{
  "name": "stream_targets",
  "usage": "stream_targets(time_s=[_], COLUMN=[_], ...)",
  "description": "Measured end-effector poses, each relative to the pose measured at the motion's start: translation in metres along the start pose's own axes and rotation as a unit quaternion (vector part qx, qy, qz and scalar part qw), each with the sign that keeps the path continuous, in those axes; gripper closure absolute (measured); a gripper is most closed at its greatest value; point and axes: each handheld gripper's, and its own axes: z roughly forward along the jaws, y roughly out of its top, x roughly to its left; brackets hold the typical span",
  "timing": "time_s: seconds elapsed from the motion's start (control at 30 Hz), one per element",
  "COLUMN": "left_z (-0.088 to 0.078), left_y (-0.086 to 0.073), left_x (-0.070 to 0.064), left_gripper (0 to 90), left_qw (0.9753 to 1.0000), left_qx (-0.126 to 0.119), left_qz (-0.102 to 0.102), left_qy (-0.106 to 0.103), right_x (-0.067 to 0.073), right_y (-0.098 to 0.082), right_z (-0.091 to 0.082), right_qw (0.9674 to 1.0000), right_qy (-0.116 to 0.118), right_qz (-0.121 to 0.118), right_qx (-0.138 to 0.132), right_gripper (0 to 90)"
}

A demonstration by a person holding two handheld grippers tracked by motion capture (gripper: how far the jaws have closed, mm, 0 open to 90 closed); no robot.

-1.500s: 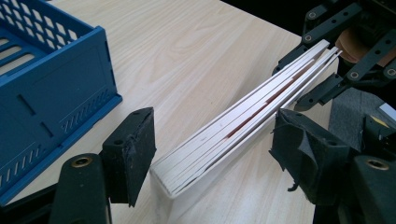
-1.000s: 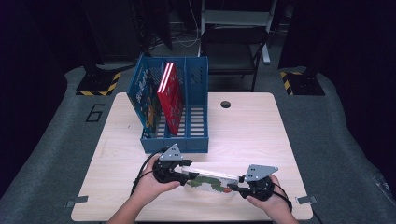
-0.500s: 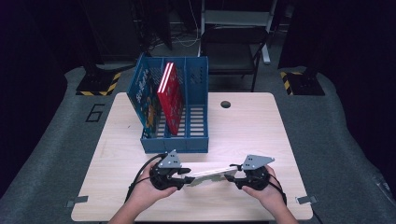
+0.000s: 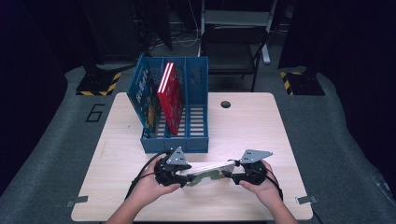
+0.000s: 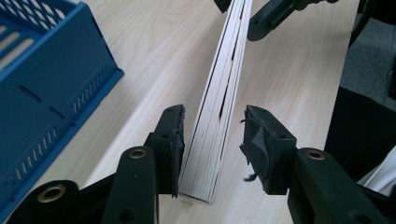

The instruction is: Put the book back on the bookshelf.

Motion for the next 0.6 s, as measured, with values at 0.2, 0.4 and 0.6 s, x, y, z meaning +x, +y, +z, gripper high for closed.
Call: stream_targets(time_s=[0.2, 0.4, 0.6], left_z=[0.008, 0.016, 0.021], left_y=[0.010, 0.023, 0.030], left_x=[-0.005, -0.006, -0.009], left_gripper=[54.8, 47.0, 50.9], left_qw=[0.9994, 0.9997, 0.9997], left_qx=[0.004, 0.013, 0.021], left_qz=[0.035, 0.019, 0.010], left_qy=[0.005, -0.010, 0.002], right_x=[0.000, 0.001, 0.000], right_y=[0.000, -0.001, -0.001], right_z=[-0.001, -0.001, -0.001], right_qw=[1.0000, 1.0000, 1.0000], right_qy=[0.001, 0.002, 0.004], right_qz=[-0.001, -0.001, -0.001], right_qx=[0.001, 0.000, -0.004], right_gripper=[50.0, 50.6, 50.7])
